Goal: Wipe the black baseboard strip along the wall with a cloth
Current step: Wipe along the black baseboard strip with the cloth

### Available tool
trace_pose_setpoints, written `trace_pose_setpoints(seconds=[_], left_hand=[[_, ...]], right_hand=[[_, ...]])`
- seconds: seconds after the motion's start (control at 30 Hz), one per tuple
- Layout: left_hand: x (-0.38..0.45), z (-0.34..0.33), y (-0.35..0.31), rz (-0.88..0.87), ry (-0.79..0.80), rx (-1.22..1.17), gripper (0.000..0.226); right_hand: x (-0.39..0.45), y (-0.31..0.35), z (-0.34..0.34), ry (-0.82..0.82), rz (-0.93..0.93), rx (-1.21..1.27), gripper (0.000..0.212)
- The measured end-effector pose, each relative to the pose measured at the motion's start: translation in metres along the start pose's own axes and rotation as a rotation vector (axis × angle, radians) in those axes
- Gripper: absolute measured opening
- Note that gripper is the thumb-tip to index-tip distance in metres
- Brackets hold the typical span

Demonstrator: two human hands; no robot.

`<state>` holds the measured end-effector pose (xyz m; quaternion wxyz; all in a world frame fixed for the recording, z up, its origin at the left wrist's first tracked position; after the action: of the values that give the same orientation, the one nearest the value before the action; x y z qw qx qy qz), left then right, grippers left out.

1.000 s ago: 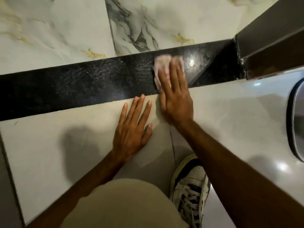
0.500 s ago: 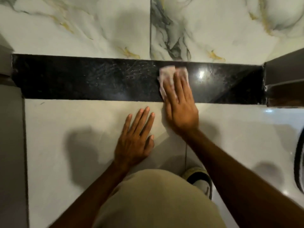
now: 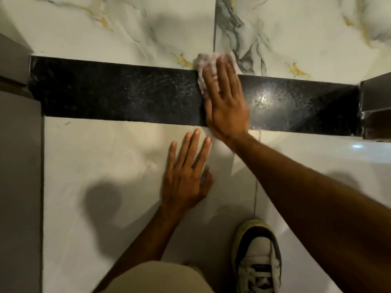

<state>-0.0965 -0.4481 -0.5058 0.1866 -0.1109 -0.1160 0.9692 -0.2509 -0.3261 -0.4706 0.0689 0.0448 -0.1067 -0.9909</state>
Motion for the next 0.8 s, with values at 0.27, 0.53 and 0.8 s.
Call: trace_pose_setpoints(seconds=[0.27, 0.53, 0.8], left_hand=[[-0.004, 0.003, 0.004, 0.086, 0.000, -0.007, 0.080], [-0.029, 0.006, 0.023, 0.165, -0.052, 0.024, 0.065], [-0.102, 0.027, 0.102, 0.407, -0.074, 0.003, 0.070]], right_hand=[[-0.101, -0.037, 0.006, -0.031, -0.073, -0.103, 0.055], [-0.011, 0.062, -0.017, 0.020, 0.082, 0.028, 0.063], [-0.072, 0.017, -0.004, 0.104, 0.038, -0.036, 0.062]])
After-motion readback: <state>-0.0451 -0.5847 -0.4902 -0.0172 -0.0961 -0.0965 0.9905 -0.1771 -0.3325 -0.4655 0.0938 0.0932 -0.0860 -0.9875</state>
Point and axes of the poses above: each hand's wrist, its own x-axis towards the middle knuckle, its own z-axis out of the back of the hand, y = z × x, the point moved 6 cm from there along x, towards the middle knuckle, and after that the axes turned 7 degrees about y, right-handed, at the moved point
